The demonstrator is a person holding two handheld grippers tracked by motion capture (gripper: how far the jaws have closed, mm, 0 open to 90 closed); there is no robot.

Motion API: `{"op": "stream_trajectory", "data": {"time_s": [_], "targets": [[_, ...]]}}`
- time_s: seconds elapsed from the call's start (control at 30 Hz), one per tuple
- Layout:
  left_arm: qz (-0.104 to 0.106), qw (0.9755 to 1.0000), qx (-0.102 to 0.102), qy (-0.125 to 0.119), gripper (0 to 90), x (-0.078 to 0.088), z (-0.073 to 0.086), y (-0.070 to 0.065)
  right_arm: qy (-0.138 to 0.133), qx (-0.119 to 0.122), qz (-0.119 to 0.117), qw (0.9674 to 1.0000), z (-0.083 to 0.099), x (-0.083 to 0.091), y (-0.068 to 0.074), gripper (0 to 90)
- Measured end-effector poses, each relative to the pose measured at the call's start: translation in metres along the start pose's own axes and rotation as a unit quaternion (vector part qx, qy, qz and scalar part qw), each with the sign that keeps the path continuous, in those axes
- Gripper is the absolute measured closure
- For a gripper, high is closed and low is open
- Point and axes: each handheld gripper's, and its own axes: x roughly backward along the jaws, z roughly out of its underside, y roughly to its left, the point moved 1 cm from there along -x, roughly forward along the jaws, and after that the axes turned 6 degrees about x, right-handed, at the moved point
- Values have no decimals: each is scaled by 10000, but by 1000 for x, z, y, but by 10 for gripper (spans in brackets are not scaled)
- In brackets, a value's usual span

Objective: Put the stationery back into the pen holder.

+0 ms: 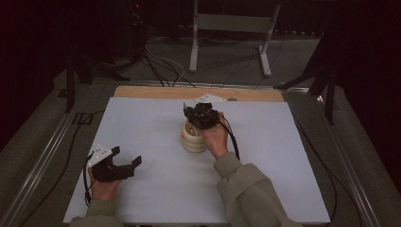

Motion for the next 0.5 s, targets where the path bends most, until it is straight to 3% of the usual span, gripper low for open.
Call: {"op": "stream_trajectory", "data": {"time_s": [0.5], "targets": [[3, 10000, -12, 19, 1, 0, 0, 0, 149, -62, 28, 9999, 12, -6, -2, 792]]}}
